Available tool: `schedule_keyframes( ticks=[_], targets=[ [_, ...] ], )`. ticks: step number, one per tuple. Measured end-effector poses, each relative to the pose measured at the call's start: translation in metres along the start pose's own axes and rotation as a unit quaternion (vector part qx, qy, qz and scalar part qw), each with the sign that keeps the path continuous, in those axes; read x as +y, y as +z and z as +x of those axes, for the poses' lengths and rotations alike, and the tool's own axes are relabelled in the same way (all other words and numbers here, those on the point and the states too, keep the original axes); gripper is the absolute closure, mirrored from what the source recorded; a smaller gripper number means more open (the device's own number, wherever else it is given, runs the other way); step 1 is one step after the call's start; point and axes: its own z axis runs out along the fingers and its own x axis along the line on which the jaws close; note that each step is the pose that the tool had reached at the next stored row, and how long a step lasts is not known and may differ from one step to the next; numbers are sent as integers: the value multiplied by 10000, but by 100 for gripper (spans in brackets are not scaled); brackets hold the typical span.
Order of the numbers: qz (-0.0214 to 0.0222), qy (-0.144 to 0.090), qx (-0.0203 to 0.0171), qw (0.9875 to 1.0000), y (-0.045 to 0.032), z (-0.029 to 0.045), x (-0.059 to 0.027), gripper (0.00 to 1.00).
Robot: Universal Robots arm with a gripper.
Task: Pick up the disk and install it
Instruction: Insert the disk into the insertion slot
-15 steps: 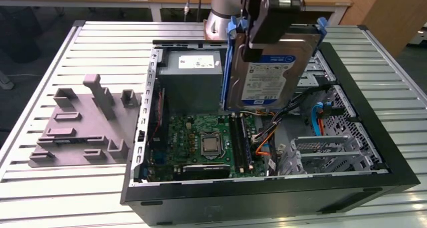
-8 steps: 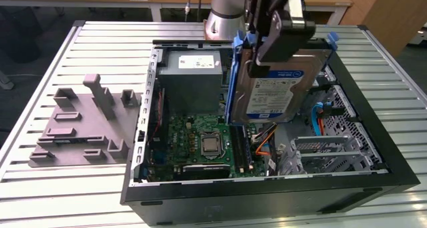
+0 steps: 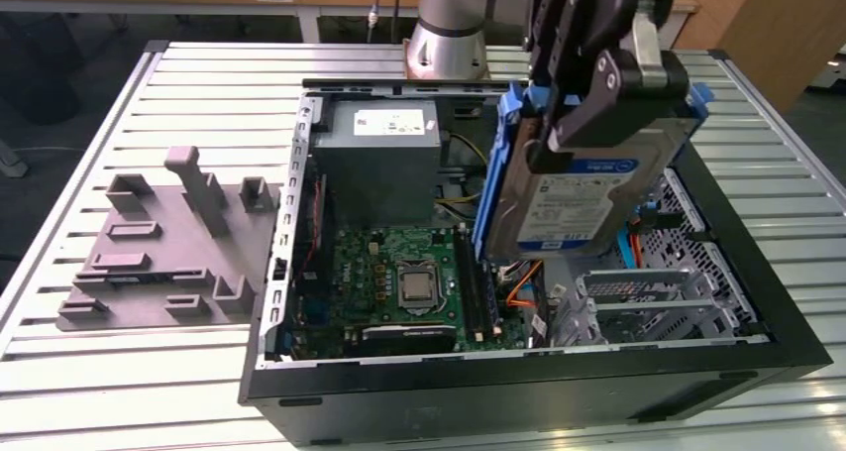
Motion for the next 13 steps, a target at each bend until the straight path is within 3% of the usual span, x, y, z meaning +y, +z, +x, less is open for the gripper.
schedule_keyframes(
  ticks=[3,5,13],
  targets=[
    [0,0,1,10000,16,109,-9,64],
    [0,0,1,10000,27,144,-37,64],
    [-3,0,0,10000,67,145,-393,64]
  ],
)
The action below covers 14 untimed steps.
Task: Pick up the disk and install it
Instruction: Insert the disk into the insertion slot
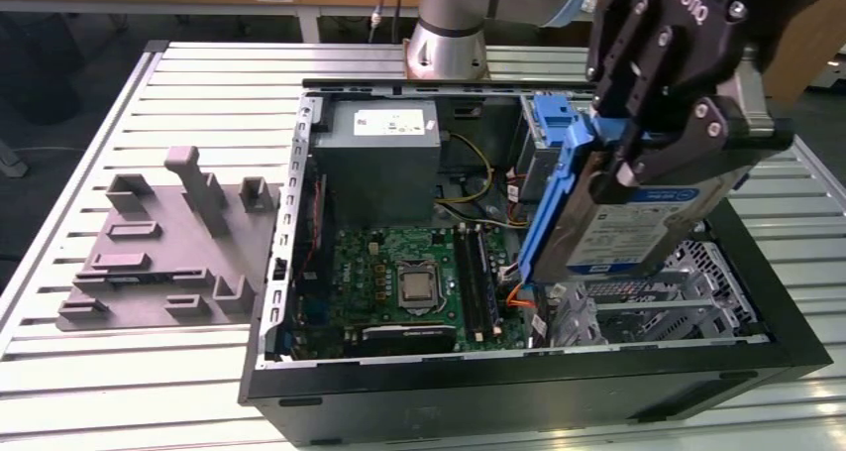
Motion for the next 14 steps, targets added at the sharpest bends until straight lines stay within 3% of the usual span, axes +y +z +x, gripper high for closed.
schedule_keyframes(
  ticks=[2,8,14],
  targets=[
    [-7,-1,1,10000,2,-1,-45,64],
    [-8,0,1,10000,7,-2,-65,64],
    [-57,1,2,10000,35,-6,-291,64]
  ],
)
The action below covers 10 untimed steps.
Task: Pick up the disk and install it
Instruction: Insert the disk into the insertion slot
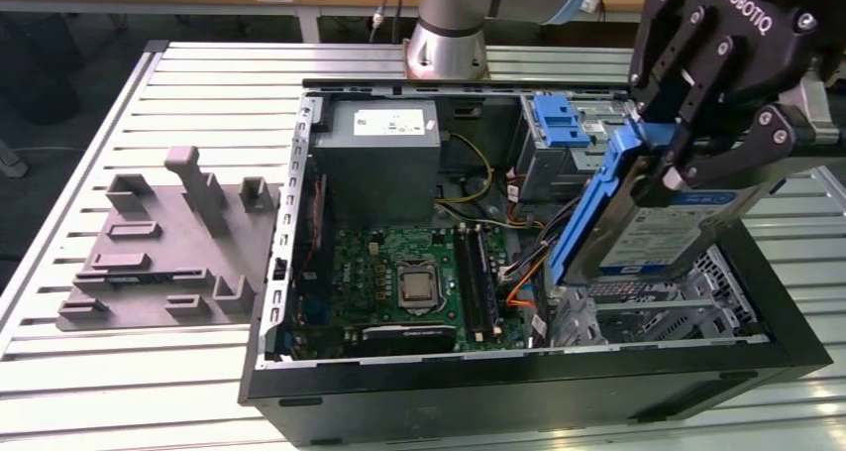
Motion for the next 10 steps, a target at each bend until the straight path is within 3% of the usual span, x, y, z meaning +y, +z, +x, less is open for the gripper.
schedule_keyframes(
  ticks=[2,10],
  targets=[
    [-4,-1,1,10000,9,-1,-42,64],
    [-5,0,0,10000,36,1,-78,64]
  ],
)
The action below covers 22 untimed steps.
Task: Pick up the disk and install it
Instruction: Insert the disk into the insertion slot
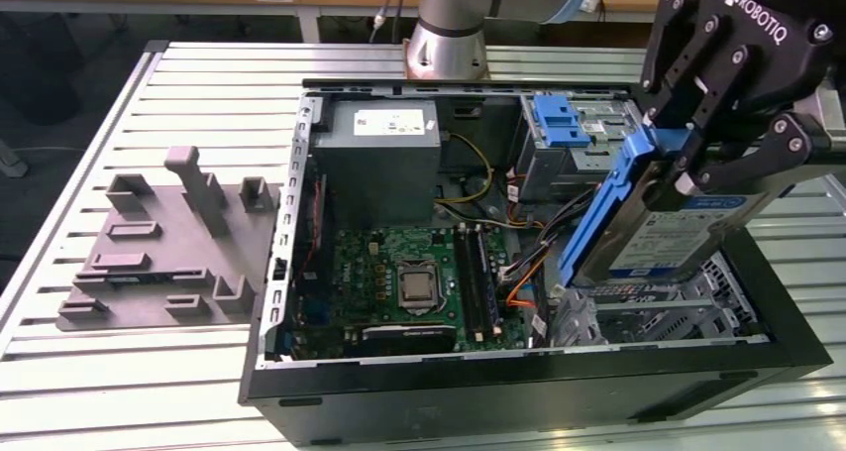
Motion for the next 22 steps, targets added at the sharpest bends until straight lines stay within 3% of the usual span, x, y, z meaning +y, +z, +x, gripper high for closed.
schedule_keyframes(
  ticks=[9,22],
  targets=[
    [0,0,1,10000,55,-3,-143,64],
    [0,0,0,10000,95,-5,-266,64]
  ],
)
